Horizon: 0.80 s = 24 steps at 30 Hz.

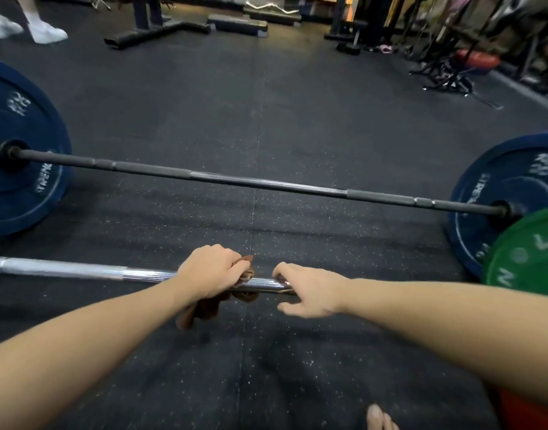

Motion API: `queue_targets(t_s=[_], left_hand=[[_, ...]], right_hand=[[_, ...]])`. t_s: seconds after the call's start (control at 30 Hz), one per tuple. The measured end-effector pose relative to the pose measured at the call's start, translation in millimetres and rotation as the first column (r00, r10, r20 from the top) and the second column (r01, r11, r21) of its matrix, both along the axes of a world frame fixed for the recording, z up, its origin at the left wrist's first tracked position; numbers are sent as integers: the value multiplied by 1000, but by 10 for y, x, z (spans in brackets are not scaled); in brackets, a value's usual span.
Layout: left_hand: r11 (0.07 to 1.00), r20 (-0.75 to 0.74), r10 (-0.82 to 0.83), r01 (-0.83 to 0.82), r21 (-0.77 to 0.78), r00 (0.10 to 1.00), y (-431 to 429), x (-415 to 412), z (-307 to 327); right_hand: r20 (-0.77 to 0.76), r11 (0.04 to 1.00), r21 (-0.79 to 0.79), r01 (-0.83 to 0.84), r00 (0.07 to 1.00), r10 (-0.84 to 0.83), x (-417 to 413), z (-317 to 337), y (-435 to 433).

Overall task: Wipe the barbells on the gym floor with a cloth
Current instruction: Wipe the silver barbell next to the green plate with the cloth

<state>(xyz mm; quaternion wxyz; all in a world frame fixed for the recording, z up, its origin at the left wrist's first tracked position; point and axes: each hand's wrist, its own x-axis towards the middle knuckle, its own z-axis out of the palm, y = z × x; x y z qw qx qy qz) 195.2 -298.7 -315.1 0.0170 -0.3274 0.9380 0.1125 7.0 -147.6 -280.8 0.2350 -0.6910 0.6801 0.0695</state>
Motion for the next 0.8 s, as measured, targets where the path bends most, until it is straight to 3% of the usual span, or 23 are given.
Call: queue_targets(t_s=[0.1, 0.23, 0.33, 0.57, 0.8], left_hand=[[1000, 2, 12, -12, 12, 1000, -15, -8, -6], [1000, -6, 21, -21, 2, 1000, -15, -28, -16], [999, 3, 37, -37, 14, 999, -13, -67, 0], [992, 99, 78, -87, 91, 992, 57, -201, 92], [995, 55, -55, 50, 87, 997, 495, -922, 33]], right_hand=[[-173, 996, -29, -80, 982, 74, -481, 142, 167], [-280, 977, 25, 211, 940, -195, -781, -136, 419], [-387, 980, -122, 155, 902, -190, -761, -328, 479], [-318, 977, -138, 165, 927, -202, -812, -325, 487], [-342, 980, -162, 114, 925, -164, -838, -327, 483]])
